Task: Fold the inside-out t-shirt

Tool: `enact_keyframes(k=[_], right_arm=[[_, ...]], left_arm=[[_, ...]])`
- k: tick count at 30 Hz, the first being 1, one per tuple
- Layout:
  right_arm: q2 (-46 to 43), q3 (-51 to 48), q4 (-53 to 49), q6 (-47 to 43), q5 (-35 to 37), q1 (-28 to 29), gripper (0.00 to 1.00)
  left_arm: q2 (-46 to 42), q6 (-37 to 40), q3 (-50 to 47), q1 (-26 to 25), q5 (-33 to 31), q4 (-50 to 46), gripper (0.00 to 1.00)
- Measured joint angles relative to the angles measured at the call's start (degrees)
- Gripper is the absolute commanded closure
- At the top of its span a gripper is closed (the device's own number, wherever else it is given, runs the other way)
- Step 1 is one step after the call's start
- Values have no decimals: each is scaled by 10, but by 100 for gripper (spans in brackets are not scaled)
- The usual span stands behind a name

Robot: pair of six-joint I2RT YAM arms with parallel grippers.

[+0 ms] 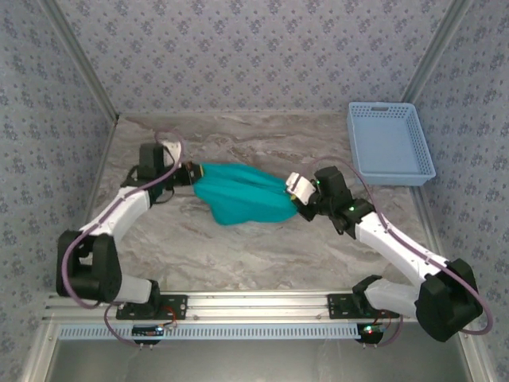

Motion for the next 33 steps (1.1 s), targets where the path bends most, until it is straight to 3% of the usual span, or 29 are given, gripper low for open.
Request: enact_keyframes(k=[4,7,11,15,20,22,24,26,30,33], right_arm=[[20,-25,-32,2,4,0,68],[18,-21,-36,-20,-18,35,64],[27,18,-37,-71,-69,89,64],[100,100,-20,-113,-109,114,67],[228,168,25,-138,-115,116,87],[271,181,30,-142,-116,115,91],[308,186,30,-144,-117,116,84],[330,186,30,-144,-110,118,69],[356,186,48,-137,-74,119,68],[359,186,59,-118,-73,108,58]], left_arm=[[77,-14,-74,-11,25,-3,64],[70,-2,-75,-32,33,-16,58],[18,30,-51,-67,29,-48,53],[-35,88,-10,-102,-25,-89,50],[-24,133,13,-128,-87,-93,50],[-2,145,20,-130,-103,-94,49],[23,159,34,-133,-121,-104,49],[40,168,51,-137,-134,-115,50],[50,179,67,-140,-145,-127,50],[50,178,67,-139,-141,-141,50]])
